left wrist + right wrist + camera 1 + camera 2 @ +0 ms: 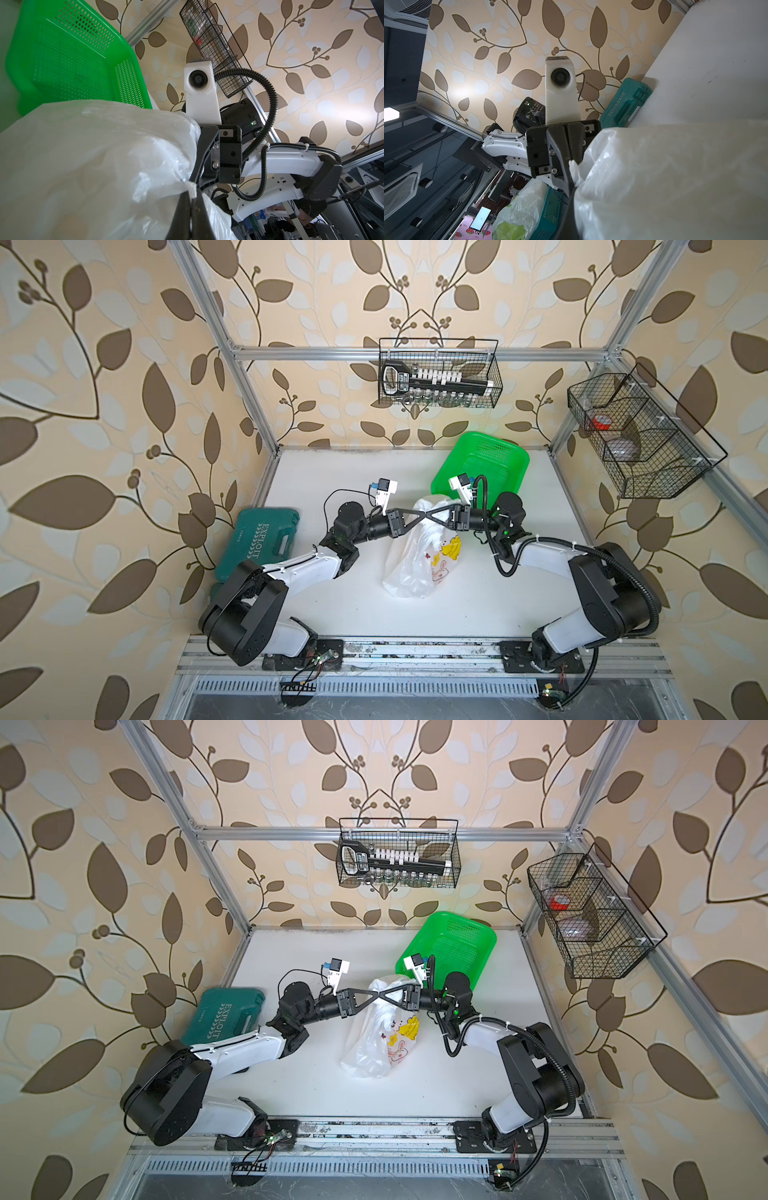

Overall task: Place the pears into plastic bags & tie knots
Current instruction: Tie the plastic bag at the center of the board.

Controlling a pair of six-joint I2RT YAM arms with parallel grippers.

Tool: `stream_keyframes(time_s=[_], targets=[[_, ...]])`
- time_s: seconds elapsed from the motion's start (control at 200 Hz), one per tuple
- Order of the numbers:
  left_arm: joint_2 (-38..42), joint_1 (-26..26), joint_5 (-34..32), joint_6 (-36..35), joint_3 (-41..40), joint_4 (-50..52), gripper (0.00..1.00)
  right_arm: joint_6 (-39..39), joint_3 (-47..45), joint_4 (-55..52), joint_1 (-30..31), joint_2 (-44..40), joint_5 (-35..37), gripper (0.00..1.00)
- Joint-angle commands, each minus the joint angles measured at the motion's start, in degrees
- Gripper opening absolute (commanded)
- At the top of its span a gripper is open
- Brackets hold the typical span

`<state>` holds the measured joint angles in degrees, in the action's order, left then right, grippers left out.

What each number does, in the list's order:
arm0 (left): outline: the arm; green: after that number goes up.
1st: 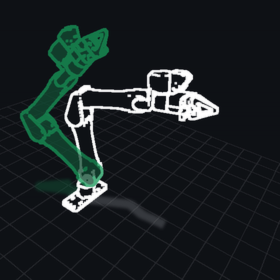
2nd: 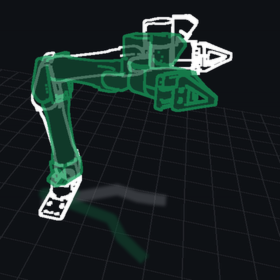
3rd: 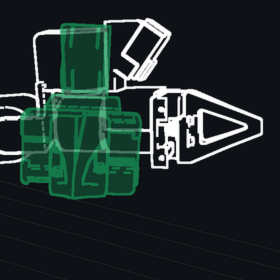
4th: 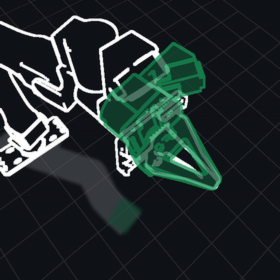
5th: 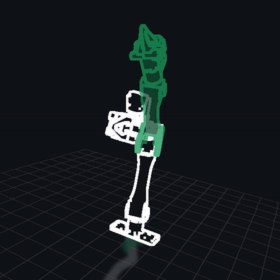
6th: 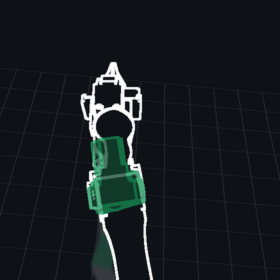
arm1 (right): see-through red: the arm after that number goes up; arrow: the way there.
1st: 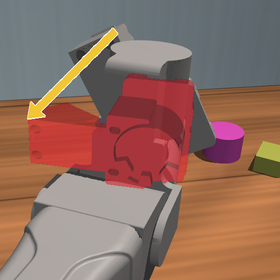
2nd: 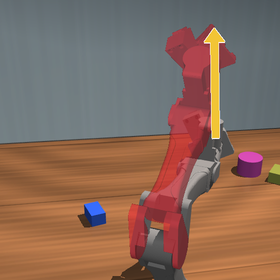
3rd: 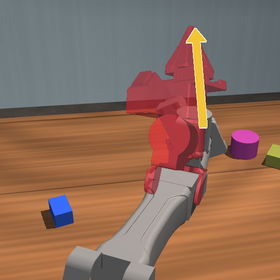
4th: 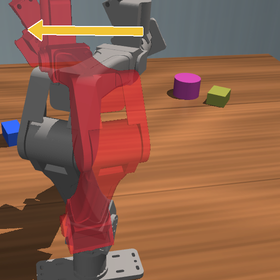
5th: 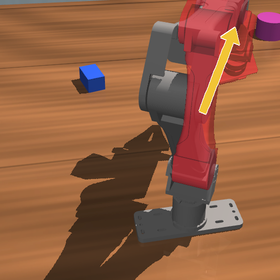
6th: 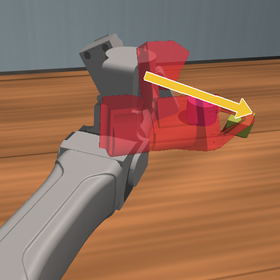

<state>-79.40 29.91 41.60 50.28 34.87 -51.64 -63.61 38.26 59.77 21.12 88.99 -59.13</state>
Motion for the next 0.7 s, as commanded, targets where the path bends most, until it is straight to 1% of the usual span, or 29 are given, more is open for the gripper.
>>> stream_keyframes(time_s=[0.0,0.045,0.1,0.125,0.17,0.2,0.26,0.305,0.405,0.475,0.515,0.61,0.695], targets=[[2.52,-0.30,1.30,-2.77,0.63,-0.15,0.00,0.17,-0.20,1.13,-0.33,-0.85,0.95,0.00],[2.30,-0.30,1.20,-2.92,0.67,-0.13,0.00,-0.08,-0.20,1.35,-0.38,-1.13,1.11,0.00],[2.01,-0.30,1.03,-3.24,0.77,0.04,0.00,-0.72,-0.20,1.75,-0.59,-1.88,1.10,0.26],[1.89,-0.30,0.92,-3.30,0.79,0.02,0.00,-1.13,-0.32,1.74,-0.89,-2.53,1.10,0.34],[1.79,-0.36,0.64,-3.39,0.85,0.11,0.00,-1.67,-1.14,1.52,-1.46,-4.45,1.52,0.45],[1.79,-0.29,0.36,-3.64,0.86,0.46,0.00,-1.40,-1.91,0.48,-1.86,-6.19,1.88,0.49],[2.04,-0.29,-0.35,-4.31,0.94,1.24,0.00,1.34,-3.05,-4.31,-2.39,-10.27,2.50,0.52],[2.30,-0.34,-0.64,-4.97,0.97,1.83,0.00,4.36,-3.44,-10.02,-2.54,-13.32,3.07,0.54],[2.26,-0.31,-0.90,-5.96,1.57,3.06,0.00,9.98,-3.70,-21.51,-2.73,-18.68,3.88,0.55],[2.14,-0.37,-1.15,-6.20,1.88,3.51,0.00,11.71,-4.27,-27.14,-2.86,-21.94,4.85,0.55],[2.10,-0.37,-1.35,-6.40,2.04,3.77,0.00,14.14,-4.82,-30.03,-2.86,-23.66,5.74,0.57],[2.06,-0.33,-1.53,-6.67,2.55,4.24,0.00,15.97,-6.12,-34.76,-2.99,-26.15,6.99,0.59],[1.80,-0.33,-1.45,-6.82,2.95,4.48,0.00,18.12,-5.86,-39.55,-2.98,-25.68,7.79,0.64]])
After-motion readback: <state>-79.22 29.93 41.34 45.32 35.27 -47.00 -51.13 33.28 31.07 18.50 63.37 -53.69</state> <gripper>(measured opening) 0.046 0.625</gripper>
